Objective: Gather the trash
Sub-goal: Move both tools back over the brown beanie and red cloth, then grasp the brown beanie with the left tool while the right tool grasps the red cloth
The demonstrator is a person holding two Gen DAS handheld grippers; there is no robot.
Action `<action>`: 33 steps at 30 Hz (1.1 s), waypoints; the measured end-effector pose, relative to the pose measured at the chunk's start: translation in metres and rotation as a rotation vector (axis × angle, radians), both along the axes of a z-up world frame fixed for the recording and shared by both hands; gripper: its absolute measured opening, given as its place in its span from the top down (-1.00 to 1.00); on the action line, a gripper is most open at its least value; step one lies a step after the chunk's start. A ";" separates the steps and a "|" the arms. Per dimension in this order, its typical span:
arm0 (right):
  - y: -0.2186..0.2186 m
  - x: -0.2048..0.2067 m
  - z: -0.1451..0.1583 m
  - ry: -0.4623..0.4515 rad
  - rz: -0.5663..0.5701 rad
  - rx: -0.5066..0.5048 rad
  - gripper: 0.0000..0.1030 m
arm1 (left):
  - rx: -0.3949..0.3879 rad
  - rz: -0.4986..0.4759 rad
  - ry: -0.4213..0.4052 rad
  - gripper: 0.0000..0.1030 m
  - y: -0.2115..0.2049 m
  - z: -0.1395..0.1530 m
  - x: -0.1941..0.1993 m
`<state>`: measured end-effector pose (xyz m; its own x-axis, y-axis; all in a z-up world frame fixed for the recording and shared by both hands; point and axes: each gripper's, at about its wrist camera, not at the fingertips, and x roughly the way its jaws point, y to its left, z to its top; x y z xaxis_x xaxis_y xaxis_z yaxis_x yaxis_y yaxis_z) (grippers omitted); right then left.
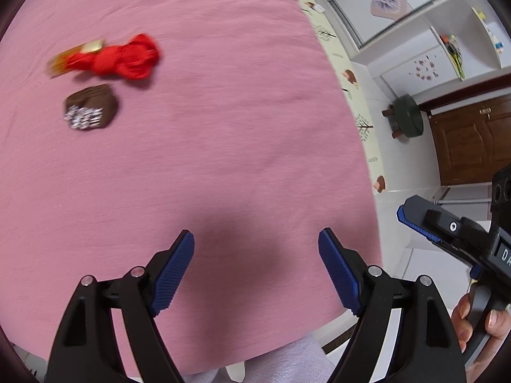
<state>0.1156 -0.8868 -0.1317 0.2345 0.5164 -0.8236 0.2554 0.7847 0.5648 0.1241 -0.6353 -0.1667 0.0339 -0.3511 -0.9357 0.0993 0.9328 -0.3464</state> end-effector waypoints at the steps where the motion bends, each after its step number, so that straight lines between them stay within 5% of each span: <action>1: 0.009 0.000 0.000 -0.001 0.001 0.000 0.01 | 0.000 0.003 0.002 -0.55 0.008 -0.001 0.000; 15: 0.115 0.039 -0.007 0.008 0.066 -0.015 0.00 | 0.050 0.073 0.010 -0.60 0.115 -0.022 0.035; 33: 0.149 0.157 -0.061 0.092 0.203 -0.012 -0.05 | 0.090 0.270 0.104 -0.62 0.133 -0.093 0.126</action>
